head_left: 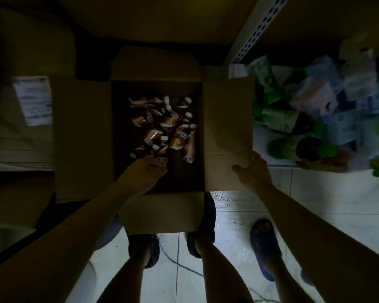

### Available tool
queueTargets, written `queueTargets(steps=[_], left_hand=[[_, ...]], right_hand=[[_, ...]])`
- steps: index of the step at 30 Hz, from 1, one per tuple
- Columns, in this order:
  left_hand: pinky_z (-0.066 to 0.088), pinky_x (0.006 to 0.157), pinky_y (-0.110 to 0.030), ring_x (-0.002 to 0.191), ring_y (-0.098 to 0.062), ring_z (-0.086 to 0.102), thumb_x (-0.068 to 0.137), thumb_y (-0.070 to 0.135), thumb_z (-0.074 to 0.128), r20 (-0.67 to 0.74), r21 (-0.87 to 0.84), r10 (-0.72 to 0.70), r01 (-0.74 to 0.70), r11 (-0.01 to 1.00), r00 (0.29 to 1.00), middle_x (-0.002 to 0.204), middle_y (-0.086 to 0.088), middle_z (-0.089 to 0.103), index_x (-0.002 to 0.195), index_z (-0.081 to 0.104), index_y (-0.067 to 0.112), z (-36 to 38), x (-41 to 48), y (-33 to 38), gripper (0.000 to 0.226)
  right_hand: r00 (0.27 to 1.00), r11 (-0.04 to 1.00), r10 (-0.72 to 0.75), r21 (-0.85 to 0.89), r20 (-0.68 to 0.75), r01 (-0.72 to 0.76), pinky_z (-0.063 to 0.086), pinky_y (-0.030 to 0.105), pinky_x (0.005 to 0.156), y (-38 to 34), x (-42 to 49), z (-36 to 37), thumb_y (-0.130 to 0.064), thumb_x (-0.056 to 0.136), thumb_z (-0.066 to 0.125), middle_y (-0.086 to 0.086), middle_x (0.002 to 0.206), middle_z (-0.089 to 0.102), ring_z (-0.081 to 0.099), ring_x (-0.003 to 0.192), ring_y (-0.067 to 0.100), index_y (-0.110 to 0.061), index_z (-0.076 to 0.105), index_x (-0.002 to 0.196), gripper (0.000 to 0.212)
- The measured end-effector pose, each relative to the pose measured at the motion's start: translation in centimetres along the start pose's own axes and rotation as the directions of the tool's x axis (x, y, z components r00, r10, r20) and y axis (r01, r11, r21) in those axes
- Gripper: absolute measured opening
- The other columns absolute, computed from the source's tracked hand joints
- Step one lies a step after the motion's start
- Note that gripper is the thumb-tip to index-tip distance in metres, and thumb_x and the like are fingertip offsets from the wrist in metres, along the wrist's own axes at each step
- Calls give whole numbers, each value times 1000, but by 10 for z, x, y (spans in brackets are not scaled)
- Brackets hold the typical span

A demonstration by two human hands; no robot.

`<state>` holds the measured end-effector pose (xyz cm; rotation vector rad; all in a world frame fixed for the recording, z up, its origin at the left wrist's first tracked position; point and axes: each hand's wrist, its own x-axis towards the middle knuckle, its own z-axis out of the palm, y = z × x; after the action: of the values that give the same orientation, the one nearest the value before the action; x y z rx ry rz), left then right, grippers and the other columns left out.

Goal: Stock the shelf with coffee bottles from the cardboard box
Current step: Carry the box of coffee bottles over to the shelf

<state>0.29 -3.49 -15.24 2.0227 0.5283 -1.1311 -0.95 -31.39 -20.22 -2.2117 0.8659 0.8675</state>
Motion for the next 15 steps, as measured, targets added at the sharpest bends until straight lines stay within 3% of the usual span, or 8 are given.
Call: queueTargets(steps=[4, 6, 9, 12, 15], left_hand=[[41, 74, -29, 98, -31, 58, 92, 26, 57, -29, -51, -48, 46, 998, 998, 113, -16, 57, 115, 60, 9, -3, 25, -14, 29], [43, 66, -24, 81, -18, 58, 92, 22, 56, -58, -93, -48, 43, 995, 997, 108, -14, 59, 105, 60, 10, -7, 33, -21, 17], [43, 66, -25, 75, -17, 55, 93, 18, 56, -85, -105, -53, 44, 994, 995, 104, -15, 62, 99, 63, 11, -14, 30, -34, 11], [42, 73, -27, 84, -21, 57, 91, 20, 61, -123, -110, -75, 61, 992, 990, 100, -10, 64, 98, 66, 8, -22, 19, -44, 15], [41, 70, -29, 85, -22, 59, 89, 24, 62, -120, -137, -67, 50, 989, 990, 98, -8, 64, 98, 66, 12, -35, 8, -47, 15]], right_hand=[[998, 998, 55, -42, -18, -56, 44, 38, 90, 9, 36, 7, -32, 80, 72, 17, 149, 34, 44, 127, 38, -11, 18, 150, 90], [991, 991, 135, 19, 7, -135, 44, 42, 95, 8, 49, 12, -32, 80, 73, 19, 149, 34, 45, 127, 40, -12, 12, 151, 96], [976, 977, 206, -35, -71, -208, 48, 47, 95, -3, 47, 15, -37, 78, 74, 21, 138, 45, 51, 119, 41, -6, 28, 143, 85], [995, 997, 76, -15, -72, -77, 49, 40, 88, -20, 18, 17, -35, 87, 63, 19, 115, 58, 58, 108, 38, -5, 49, 127, 52], [989, 982, -146, -114, 32, 149, 43, 18, 60, -50, -16, 24, -43, 87, 64, 4, 100, 65, 61, 73, 12, -16, 58, 122, 44]])
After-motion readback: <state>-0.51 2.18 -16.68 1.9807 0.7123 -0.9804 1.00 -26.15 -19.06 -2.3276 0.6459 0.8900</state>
